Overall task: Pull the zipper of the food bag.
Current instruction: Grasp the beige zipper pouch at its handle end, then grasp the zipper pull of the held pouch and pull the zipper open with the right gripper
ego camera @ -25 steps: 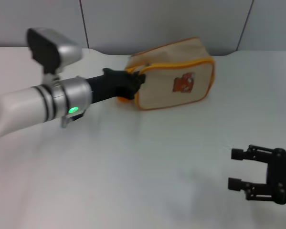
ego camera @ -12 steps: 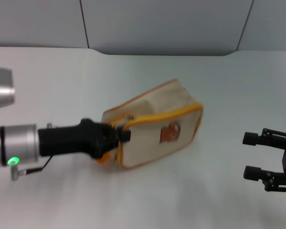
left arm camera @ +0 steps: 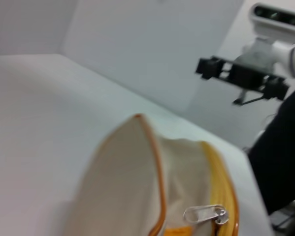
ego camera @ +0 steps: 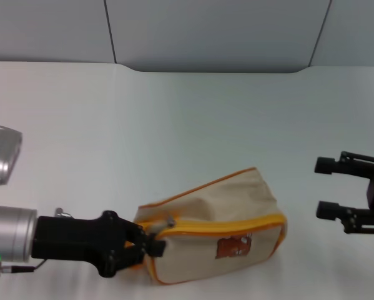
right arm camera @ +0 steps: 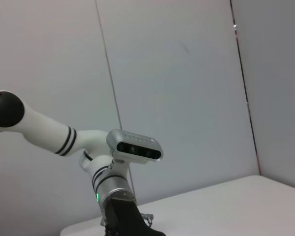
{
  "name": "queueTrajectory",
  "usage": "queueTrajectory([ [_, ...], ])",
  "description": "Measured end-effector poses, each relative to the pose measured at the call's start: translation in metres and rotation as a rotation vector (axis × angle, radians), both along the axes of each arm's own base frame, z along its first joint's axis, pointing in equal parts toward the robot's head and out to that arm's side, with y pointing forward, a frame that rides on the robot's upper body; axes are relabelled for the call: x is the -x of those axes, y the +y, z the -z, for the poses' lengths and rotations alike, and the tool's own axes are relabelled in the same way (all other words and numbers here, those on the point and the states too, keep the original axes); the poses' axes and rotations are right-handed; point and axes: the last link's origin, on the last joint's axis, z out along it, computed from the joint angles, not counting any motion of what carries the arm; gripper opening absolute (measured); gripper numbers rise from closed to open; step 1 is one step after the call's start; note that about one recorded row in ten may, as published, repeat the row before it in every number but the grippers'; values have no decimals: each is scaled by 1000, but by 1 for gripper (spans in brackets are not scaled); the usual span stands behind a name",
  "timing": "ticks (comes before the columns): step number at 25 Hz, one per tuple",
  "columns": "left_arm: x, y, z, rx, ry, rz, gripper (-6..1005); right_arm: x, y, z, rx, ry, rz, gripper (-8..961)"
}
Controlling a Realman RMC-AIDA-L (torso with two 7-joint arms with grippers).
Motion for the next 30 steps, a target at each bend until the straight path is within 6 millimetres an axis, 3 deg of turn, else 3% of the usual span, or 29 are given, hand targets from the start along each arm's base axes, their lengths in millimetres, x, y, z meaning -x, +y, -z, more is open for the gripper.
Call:
queueTrajectory([
  [7,5,17,-24,-126,13,6,70,29,33,22,-63,-25,-48,781],
  [16,-9,29,-27,-139,7,61,66,66,64,40,-266,-106,-291,780],
  [30,-21,34,-27,-180,-50,88,65,81,74,67,-441,-232,-615,685],
])
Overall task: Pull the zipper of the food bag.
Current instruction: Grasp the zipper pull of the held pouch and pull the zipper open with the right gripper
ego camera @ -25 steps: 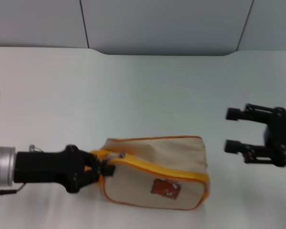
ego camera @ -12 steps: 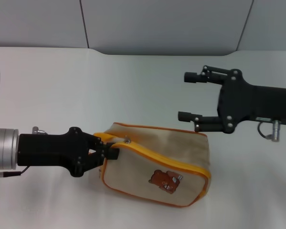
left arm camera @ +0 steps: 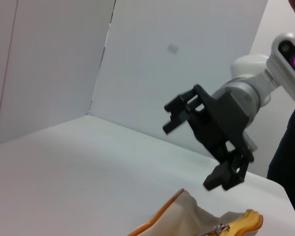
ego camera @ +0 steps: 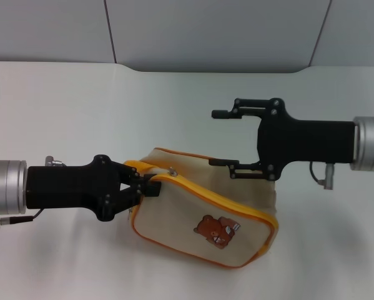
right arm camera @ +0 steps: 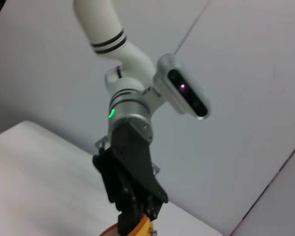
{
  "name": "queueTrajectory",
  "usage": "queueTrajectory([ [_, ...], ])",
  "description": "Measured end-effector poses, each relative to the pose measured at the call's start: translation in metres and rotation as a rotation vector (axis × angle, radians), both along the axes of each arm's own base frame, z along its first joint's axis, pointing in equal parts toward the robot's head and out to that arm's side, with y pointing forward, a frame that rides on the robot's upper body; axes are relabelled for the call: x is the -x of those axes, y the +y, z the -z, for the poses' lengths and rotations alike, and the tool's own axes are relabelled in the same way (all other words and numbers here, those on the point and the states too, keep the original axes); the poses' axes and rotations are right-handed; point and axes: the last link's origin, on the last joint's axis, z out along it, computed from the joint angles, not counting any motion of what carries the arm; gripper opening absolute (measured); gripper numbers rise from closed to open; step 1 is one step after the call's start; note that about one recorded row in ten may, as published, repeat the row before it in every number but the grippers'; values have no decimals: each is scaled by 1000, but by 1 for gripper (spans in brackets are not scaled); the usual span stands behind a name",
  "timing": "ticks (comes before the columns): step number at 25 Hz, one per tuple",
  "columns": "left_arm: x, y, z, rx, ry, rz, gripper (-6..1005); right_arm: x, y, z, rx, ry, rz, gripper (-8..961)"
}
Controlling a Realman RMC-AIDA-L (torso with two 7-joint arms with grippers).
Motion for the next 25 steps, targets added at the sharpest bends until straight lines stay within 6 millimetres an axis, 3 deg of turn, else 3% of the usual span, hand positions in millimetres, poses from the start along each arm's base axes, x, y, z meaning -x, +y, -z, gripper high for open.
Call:
queueTrajectory([
  [4,-2,0,2,3,-9,-2,64,3,2,13,-36,-48,-74,651],
  [9,-4,-1,5,3,-18,-1,64,6,3,25,-62,-69,-132,522],
  [25,-4,-3,1,5,-41,-9,62,17,-6,41,-35,-71,-234,468],
])
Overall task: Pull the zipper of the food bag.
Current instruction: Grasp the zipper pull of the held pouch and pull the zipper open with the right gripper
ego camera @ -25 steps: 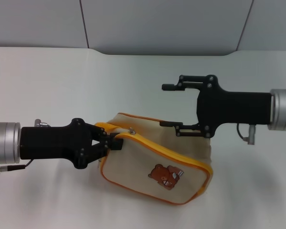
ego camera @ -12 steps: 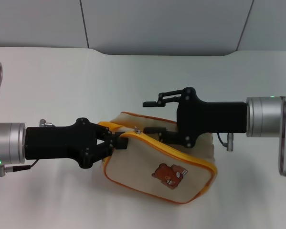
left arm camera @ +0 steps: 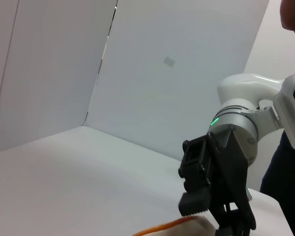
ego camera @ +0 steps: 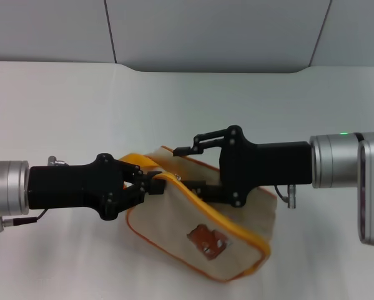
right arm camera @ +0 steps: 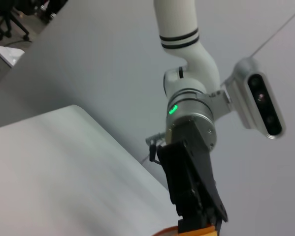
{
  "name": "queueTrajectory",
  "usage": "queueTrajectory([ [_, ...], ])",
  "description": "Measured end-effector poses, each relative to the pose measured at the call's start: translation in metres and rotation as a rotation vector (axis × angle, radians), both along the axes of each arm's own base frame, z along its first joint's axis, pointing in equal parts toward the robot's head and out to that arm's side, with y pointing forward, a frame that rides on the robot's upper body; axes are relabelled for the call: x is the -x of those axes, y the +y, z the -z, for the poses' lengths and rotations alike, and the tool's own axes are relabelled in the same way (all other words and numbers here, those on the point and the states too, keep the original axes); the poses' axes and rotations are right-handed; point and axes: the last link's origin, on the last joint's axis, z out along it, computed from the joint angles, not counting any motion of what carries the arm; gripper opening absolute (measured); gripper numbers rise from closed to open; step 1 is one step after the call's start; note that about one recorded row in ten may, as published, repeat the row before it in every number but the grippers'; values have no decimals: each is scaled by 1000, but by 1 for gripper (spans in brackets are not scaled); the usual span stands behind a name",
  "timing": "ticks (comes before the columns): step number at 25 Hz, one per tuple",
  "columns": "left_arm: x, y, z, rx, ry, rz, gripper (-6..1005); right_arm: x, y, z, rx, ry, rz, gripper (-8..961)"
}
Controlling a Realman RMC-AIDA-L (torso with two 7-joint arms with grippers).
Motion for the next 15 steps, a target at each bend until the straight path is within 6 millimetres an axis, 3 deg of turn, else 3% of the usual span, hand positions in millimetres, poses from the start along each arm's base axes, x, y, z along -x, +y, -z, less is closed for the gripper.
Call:
queueTrajectory([
  [15,3,-3,-2,1,-11,-10,60,5,5,-1,-49,48,15,467],
])
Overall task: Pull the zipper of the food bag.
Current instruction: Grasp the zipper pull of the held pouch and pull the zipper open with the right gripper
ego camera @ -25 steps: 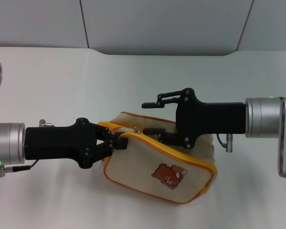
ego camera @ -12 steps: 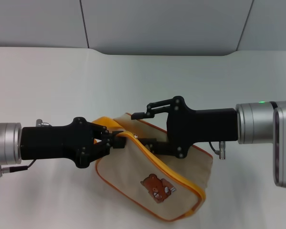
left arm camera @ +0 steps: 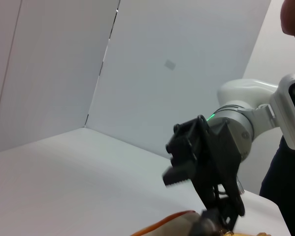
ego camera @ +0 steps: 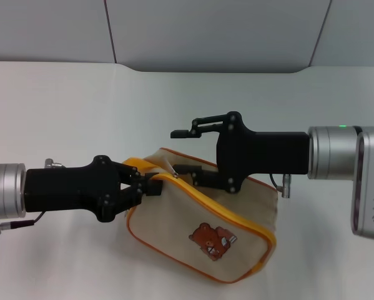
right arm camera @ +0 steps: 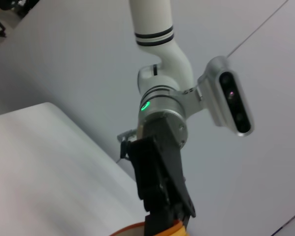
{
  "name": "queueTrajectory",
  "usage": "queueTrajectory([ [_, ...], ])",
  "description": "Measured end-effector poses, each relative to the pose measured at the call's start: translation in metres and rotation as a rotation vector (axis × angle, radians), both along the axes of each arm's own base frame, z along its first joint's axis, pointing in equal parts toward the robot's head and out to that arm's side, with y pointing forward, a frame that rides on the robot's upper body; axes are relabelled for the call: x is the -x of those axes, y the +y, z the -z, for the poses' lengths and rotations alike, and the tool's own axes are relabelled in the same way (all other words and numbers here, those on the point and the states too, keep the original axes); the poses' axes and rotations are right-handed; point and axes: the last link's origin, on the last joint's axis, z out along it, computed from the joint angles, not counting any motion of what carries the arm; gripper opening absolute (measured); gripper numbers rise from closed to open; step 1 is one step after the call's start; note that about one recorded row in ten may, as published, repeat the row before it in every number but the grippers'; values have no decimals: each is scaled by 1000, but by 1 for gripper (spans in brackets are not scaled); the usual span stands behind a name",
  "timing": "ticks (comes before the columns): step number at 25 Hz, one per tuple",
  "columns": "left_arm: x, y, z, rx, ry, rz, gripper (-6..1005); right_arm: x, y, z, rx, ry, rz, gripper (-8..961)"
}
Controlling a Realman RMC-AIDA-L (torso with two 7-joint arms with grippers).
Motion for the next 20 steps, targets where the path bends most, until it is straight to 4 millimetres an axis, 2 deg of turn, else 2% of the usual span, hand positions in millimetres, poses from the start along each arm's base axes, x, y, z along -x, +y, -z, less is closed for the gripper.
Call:
queueTrajectory([
  [15,2,1,-4,-14,-5,-8,60,-3,-7,7,35,-40,-25,466],
  [20,2,1,-5,-15,-5,-7,60,-3,-8,9,43,-46,-29,430],
])
